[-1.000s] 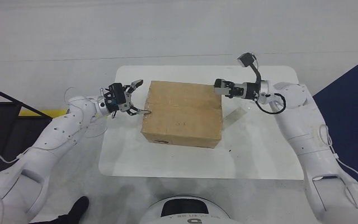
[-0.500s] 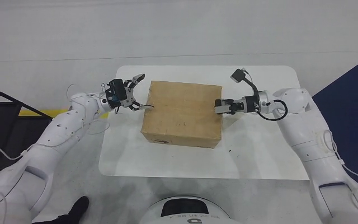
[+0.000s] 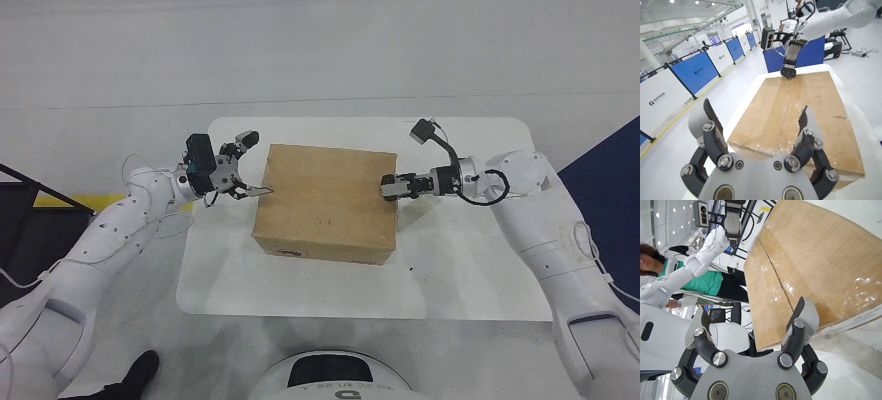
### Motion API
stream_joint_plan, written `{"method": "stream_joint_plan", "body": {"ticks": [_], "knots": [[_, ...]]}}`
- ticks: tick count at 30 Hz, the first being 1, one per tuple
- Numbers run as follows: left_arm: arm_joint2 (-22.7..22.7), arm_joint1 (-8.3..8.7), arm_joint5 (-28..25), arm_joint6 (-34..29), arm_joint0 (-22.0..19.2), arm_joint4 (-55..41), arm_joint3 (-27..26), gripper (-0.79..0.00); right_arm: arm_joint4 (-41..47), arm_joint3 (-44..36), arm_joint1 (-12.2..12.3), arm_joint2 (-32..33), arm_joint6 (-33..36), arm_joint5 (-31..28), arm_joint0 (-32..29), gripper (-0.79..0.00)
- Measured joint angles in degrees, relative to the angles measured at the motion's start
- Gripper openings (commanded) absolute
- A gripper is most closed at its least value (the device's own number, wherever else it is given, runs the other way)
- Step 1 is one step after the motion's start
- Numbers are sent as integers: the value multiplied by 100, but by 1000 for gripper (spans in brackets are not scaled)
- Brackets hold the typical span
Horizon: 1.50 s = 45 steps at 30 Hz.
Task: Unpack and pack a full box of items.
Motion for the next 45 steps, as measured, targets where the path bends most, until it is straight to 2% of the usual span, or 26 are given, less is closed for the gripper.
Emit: {"method": "stream_joint_plan", "body": {"ticks": [10, 12, 13, 15, 17, 19, 20, 23, 26, 45], "knots": [[-17, 12, 22, 19, -16, 80, 9, 0, 16, 55, 3, -114, -56, -56, 94, 0], [-24, 15, -101, -101, 115, -168, -244, 0, 11, 82, -2, -145, -73, -73, 121, 0], [-24, 28, -276, -277, 198, -442, -450, 0, 11, 94, -6, -158, -79, -79, 132, 0], [-93, 108, -963, -1008, 339, -1512, -954, 0, 15, 122, -12, -189, -97, -97, 156, 0], [-89, 193, -1429, -1752, 465, -2792, -1335, 0, 16, 142, -16, -208, -109, -109, 171, 0], [-50, 202, -1472, -1962, 475, -3503, -1355, 0, 16, 144, -16, -209, -109, -110, 172, 0], [-45, 199, -1457, -1853, 471, -3719, -1325, 0, 16, 144, -16, -209, -109, -109, 171, 0], [-48, 196, -1445, -1442, 466, -3421, -1311, 0, 16, 143, -16, -208, -109, -109, 171, 0], [-49, 197, -1445, -1442, 467, -2926, -1313, 0, 16, 143, -16, -208, -109, -109, 171, 0], [-49, 197, -1446, -1447, 467, -2940, -1313, 0, -189, 218, -68, -359, -365, -20, 277, 0]]}}
